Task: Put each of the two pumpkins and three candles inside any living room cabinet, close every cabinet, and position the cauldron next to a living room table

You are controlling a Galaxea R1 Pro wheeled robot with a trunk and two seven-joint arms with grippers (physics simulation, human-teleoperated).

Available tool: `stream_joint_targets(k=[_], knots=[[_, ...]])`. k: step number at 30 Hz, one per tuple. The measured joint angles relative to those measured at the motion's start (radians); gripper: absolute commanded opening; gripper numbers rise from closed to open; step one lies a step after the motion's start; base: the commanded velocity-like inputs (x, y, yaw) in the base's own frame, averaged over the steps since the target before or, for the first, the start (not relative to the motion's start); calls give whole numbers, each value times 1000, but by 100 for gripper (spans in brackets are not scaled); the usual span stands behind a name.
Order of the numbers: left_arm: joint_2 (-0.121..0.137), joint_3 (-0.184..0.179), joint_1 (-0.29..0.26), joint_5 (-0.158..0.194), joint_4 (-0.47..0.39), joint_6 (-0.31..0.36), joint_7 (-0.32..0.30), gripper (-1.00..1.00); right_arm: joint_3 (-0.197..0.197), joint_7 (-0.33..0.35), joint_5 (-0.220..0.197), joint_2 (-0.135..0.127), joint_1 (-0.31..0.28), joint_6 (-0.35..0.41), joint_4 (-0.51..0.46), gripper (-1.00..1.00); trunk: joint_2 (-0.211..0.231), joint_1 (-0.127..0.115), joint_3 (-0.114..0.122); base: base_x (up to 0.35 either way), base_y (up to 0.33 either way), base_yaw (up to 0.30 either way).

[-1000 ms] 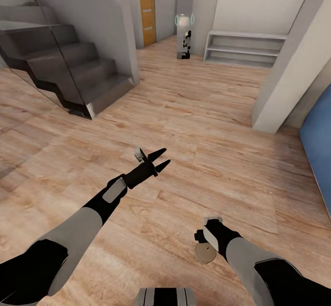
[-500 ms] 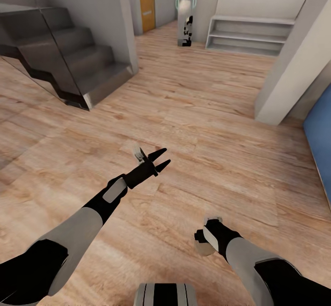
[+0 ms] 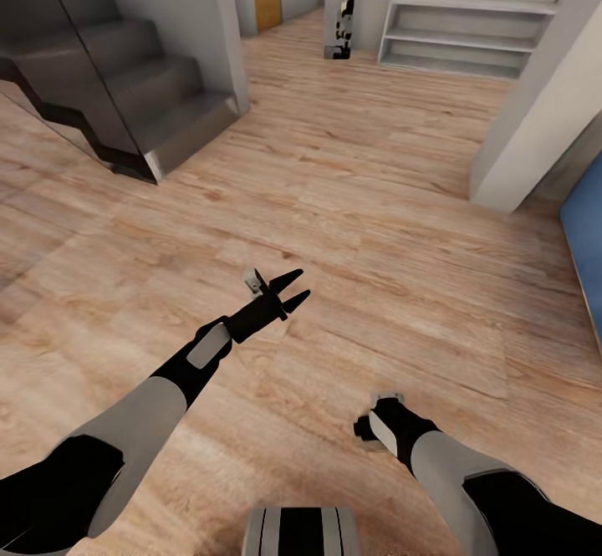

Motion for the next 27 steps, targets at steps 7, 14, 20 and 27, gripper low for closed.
stream_joint_targets(k=[7, 14, 20, 27], knots=[[0, 0, 0, 0, 0, 0, 0, 100, -2, -1, 2, 0, -1, -12, 1, 100, -1, 1, -12, 0, 0, 0], [0, 0, 0, 0, 1, 0, 0, 100, -2, -2, -1, 0, 0, -12, 0, -100, -1, 1, -12, 0, 0, 0], [0, 0, 0, 0, 2, 0, -1, 100, -3, -2, -2, 0, 0, -12, -1, -100, -1, 1, -12, 0, 0, 0], [0, 0, 0, 0, 1, 0, -2, 100, -2, -1, -4, -11, 0, -1, -13, -100, -1, 1, -12, 0, 0, 0]])
